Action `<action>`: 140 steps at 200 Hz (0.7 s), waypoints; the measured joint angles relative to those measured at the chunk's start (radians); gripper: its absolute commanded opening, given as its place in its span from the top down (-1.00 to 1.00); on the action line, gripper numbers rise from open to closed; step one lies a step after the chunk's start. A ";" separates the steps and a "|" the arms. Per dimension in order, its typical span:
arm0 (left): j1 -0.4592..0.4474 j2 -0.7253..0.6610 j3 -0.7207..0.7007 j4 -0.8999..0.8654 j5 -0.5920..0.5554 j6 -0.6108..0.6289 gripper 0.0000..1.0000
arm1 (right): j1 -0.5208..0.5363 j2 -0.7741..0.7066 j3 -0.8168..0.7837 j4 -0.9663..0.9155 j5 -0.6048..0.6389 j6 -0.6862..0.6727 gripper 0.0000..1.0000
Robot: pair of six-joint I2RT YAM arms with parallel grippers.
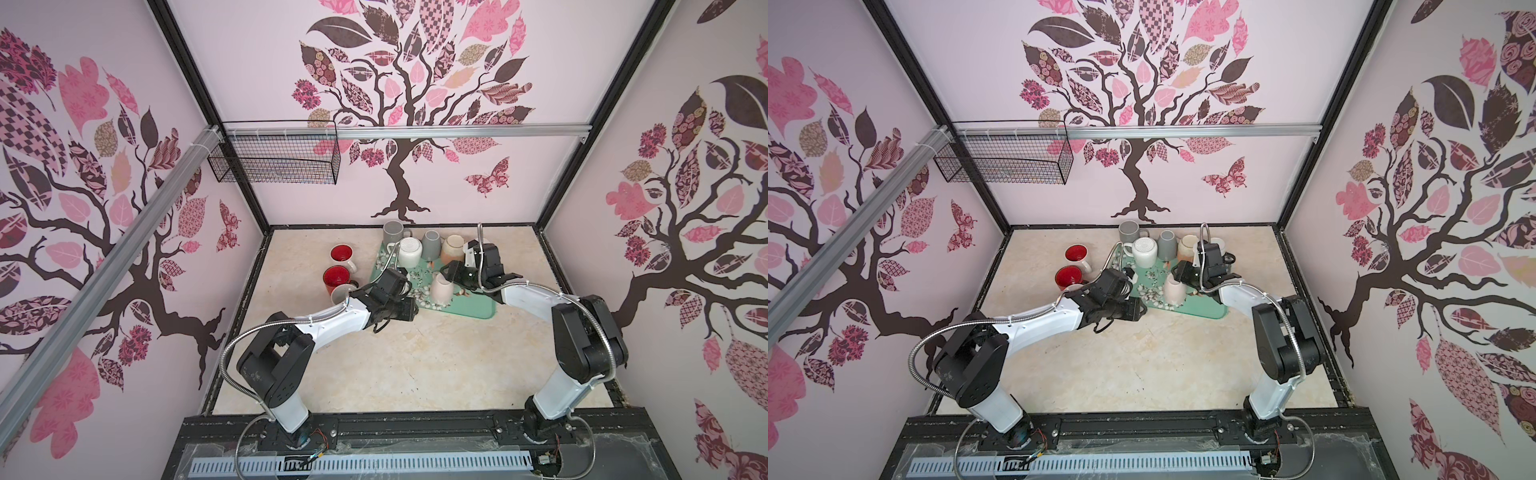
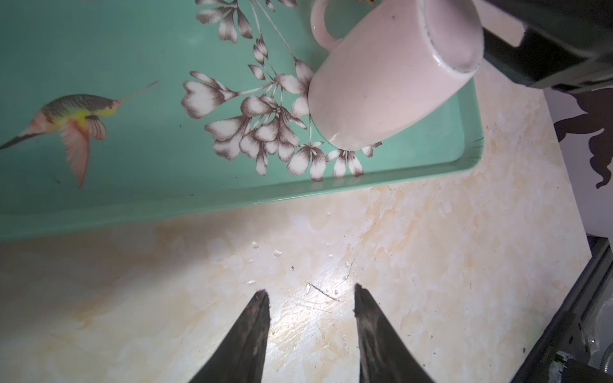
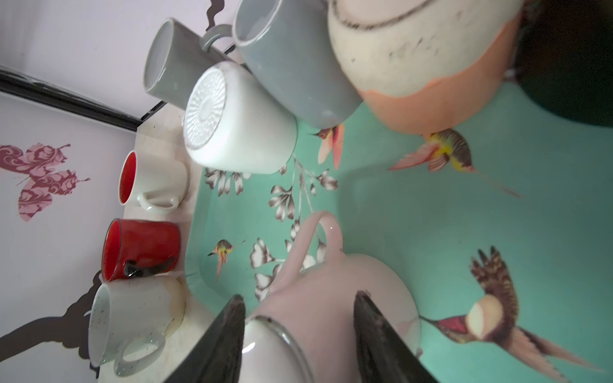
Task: Turn the mug right side up
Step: Move the mug to the tray, then rotate the mug on the tray.
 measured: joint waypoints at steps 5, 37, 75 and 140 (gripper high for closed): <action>-0.002 0.005 0.000 0.001 0.003 -0.002 0.16 | 0.004 -0.009 -0.003 -0.002 0.001 -0.003 -0.19; -0.047 0.030 0.024 0.008 0.009 -0.014 0.18 | -0.021 -0.030 0.039 -0.025 0.037 -0.041 -0.16; -0.127 0.108 0.117 0.033 0.011 -0.032 0.20 | -0.095 0.106 0.253 -0.061 -0.018 -0.094 0.17; -0.152 0.249 0.200 0.095 0.016 -0.134 0.19 | -0.084 0.222 0.272 -0.083 -0.182 -0.145 0.48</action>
